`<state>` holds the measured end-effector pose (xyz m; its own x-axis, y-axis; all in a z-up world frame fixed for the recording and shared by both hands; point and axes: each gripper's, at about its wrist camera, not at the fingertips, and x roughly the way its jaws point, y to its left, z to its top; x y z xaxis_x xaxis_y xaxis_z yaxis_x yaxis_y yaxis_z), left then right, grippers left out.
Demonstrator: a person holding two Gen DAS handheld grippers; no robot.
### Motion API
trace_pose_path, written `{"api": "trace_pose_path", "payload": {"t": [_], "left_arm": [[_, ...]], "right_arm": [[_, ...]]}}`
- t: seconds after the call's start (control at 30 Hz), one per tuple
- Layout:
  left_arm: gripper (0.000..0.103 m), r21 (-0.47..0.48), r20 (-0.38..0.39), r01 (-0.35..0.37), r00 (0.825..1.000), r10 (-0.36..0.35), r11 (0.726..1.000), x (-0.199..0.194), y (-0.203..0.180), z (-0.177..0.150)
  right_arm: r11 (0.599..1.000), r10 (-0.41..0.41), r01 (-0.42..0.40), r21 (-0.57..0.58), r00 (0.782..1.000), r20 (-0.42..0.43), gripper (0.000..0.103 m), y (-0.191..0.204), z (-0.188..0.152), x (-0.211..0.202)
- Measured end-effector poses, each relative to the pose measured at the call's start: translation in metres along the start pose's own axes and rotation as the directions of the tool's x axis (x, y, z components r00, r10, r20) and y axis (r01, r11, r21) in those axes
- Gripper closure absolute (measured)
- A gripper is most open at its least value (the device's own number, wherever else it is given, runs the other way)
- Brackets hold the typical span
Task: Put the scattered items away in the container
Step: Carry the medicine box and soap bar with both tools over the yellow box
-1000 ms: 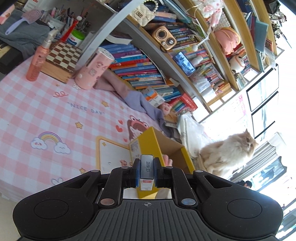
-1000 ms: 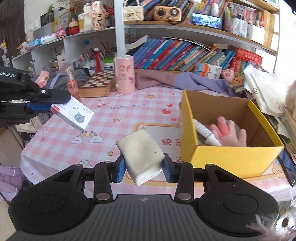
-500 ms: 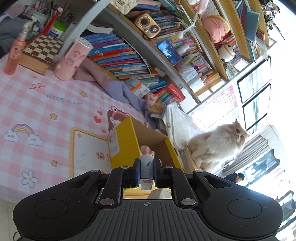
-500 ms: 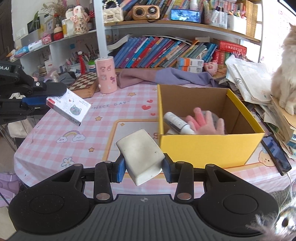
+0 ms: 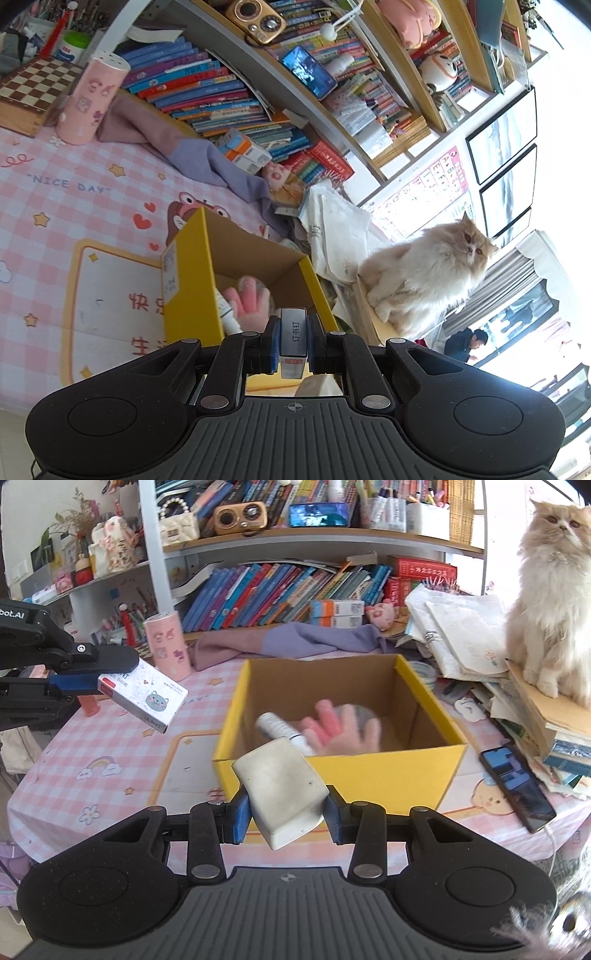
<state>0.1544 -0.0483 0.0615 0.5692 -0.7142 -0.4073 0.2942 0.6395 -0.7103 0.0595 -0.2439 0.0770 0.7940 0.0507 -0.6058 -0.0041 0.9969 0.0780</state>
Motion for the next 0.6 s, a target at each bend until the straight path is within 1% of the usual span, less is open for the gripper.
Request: {"api": "trace_pose_path", "payload": {"t": [0.1, 0.37, 0.6], "left_arm": [[0.090, -0.008, 0.000, -0.006, 1.000, 0.006, 1.000, 0.017, -0.010, -0.003], [0.090, -0.008, 0.027, -0.094, 0.995, 0.094, 0.996, 0.057, -0.028, -0.008], [0.090, -0.015, 0.017, -0.176, 0.984, 0.176, 0.984, 0.092, -0.035, -0.012]], "right_arm": [[1.000, 0.009, -0.009, 0.000, 1.000, 0.008, 0.065, -0.021, 0.005, 0.003], [0.998, 0.061, -0.060, -0.026, 0.997, 0.045, 0.065, -0.070, 0.023, 0.020], [0.991, 0.121, -0.118, -0.058, 0.991, 0.065, 0.065, -0.092, 0.040, 0.047]]}}
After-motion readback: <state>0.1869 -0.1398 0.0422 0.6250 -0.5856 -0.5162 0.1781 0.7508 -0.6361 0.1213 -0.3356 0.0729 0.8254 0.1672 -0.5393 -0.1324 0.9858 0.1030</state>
